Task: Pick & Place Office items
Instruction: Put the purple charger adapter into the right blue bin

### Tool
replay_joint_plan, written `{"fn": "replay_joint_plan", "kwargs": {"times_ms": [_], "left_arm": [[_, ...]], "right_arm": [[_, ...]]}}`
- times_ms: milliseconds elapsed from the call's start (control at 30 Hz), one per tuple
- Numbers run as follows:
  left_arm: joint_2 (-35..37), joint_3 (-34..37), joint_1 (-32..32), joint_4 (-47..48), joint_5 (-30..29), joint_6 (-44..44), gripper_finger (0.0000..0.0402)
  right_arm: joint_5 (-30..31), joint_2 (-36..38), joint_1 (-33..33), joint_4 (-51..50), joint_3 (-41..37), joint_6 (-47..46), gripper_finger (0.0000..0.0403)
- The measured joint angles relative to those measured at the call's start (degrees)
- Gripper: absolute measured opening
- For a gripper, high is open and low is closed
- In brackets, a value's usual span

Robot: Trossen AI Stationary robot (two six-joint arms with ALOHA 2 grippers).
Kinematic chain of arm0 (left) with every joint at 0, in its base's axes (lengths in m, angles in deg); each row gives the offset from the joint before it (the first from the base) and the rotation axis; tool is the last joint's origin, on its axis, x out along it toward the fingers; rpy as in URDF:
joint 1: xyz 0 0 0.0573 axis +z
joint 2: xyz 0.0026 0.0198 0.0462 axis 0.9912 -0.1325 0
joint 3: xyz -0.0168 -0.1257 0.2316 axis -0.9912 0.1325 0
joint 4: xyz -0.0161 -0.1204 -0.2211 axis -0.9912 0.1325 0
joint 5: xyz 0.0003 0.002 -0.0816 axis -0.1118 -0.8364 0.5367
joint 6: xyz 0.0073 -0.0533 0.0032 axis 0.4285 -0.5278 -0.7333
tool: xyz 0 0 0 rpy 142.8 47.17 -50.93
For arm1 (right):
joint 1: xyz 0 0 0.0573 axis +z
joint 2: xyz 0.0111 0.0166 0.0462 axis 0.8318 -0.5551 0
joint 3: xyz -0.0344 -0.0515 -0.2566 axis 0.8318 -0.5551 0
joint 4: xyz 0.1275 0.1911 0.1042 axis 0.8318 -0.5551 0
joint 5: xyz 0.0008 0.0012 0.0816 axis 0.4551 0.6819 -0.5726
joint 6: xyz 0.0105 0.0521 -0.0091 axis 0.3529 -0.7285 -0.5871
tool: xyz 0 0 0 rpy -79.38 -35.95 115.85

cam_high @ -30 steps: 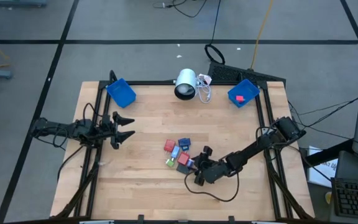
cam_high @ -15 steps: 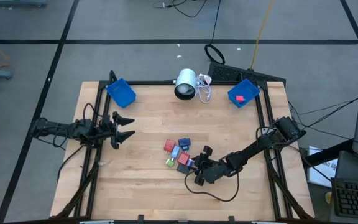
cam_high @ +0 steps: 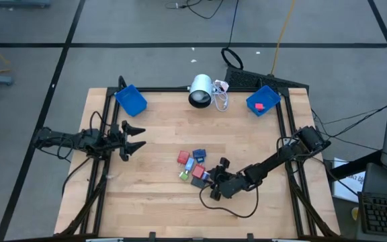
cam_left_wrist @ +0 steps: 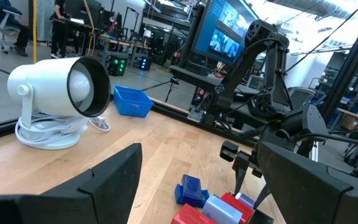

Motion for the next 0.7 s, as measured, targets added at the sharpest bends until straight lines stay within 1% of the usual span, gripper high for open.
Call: {"fn": "replay_joint_plan", "kwargs": {"times_ms": [700], "left_arm": [[0.00,0.00,0.02,0.02,0.00,0.00,0.0324]], "right_arm": [[0.07,-0.02,0.00,0.02,0.00,-1.09,0.0157]]}}
